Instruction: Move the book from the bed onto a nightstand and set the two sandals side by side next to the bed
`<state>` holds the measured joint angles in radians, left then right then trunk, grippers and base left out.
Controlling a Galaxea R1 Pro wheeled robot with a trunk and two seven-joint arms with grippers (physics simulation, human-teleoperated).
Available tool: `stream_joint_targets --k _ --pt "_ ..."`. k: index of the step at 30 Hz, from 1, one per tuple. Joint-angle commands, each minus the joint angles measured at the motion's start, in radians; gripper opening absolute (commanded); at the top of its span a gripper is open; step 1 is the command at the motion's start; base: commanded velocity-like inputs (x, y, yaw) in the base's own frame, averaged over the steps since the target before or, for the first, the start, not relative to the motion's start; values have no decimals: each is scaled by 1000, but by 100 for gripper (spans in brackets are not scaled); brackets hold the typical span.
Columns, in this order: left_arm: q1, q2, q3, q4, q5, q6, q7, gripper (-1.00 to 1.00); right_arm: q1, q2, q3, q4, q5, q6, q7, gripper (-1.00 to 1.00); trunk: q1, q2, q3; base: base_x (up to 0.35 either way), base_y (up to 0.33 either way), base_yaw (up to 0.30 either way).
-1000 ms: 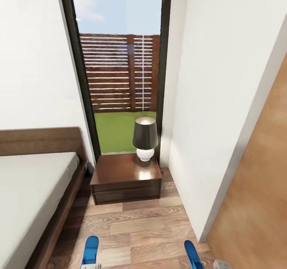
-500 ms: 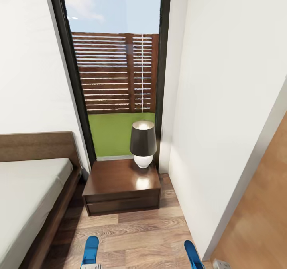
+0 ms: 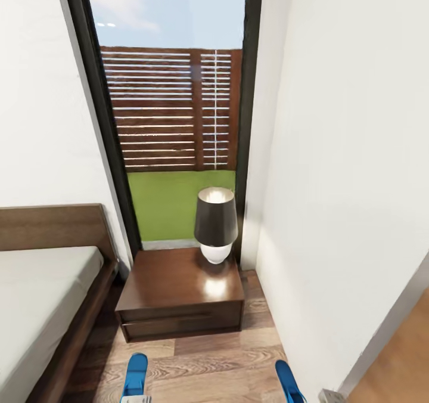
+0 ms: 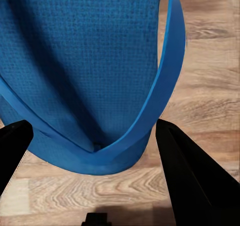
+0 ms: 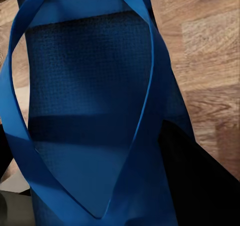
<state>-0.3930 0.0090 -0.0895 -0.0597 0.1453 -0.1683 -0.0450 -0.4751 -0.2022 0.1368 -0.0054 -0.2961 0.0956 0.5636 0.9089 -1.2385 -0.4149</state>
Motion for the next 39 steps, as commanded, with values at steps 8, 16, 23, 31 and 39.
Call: stream_joint_targets --k 8,16,23,31,39 --pt "-1 0 -8 1 11 -3 -3 -100 0 -1 6 -1 -12 7 2 -100 1 -1 -1 319 -38 272" --pt "-1 0 -8 1 10 -3 -4 -100 0 0 6 -1 -12 7 2 -100 1 -1 -1 86 -49 291" --pt "-1 0 -8 1 10 -3 -3 -100 0 0 6 -1 -12 7 2 -100 1 -1 -1 1 -28 291" --pt "-1 0 -9 1 10 -3 -4 -100 0 0 6 -1 -12 7 2 -100 1 -1 -1 0 -188 291" --pt "0 0 -8 1 10 -4 -4 -100 0 0 6 -1 -12 7 2 -100 1 -1 -1 0 -42 291"
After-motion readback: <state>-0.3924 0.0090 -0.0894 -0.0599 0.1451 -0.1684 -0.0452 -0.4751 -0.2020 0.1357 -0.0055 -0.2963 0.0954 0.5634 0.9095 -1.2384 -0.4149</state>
